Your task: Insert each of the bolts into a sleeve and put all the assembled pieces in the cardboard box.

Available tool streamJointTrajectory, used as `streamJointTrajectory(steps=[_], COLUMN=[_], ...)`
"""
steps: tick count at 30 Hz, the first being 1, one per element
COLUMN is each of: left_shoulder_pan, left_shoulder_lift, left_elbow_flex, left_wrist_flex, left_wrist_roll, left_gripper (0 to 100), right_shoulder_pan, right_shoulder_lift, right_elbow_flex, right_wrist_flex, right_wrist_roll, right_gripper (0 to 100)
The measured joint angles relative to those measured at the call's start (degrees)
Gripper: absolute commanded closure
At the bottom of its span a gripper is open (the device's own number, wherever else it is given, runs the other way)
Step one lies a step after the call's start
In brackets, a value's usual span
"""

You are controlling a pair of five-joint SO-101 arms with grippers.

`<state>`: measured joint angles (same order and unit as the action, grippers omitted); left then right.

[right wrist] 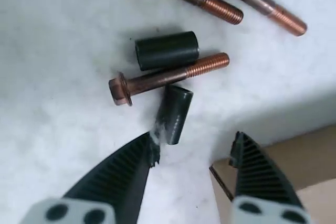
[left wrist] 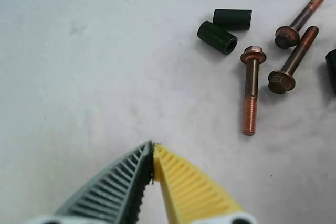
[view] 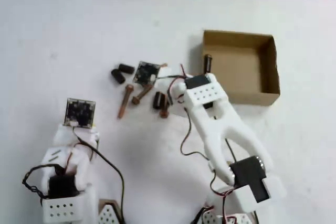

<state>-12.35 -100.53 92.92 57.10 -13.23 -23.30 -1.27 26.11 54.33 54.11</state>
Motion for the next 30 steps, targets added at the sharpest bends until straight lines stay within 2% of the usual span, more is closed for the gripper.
streamJointTrajectory(steps=[9, 14, 20, 30], left_shoulder_pan=[0.0, 0.0, 0.0, 0.0], left_shoulder_lift=[0.0, 0.09, -0.09, -0.09], left_elbow_flex=[0.0, 1.58, 2.81, 2.81], left_wrist_flex=[0.0, -0.97, -2.99, -3.08], left_wrist_roll=[0.0, -1.05, -4.48, -4.48], left_gripper=[98, 98, 98, 98], right_shoulder_pan=[3.34, 4.04, 0.35, -2.46], right_shoulder_lift=[-0.53, -6.15, -11.87, -12.31], right_elbow_flex=[0.0, 0.0, 0.0, 0.0], right_wrist_flex=[0.0, 2.37, 6.33, 6.42], right_wrist_roll=[-0.35, -0.35, -0.35, -3.08], right_gripper=[79.3, 79.3, 79.3, 79.3])
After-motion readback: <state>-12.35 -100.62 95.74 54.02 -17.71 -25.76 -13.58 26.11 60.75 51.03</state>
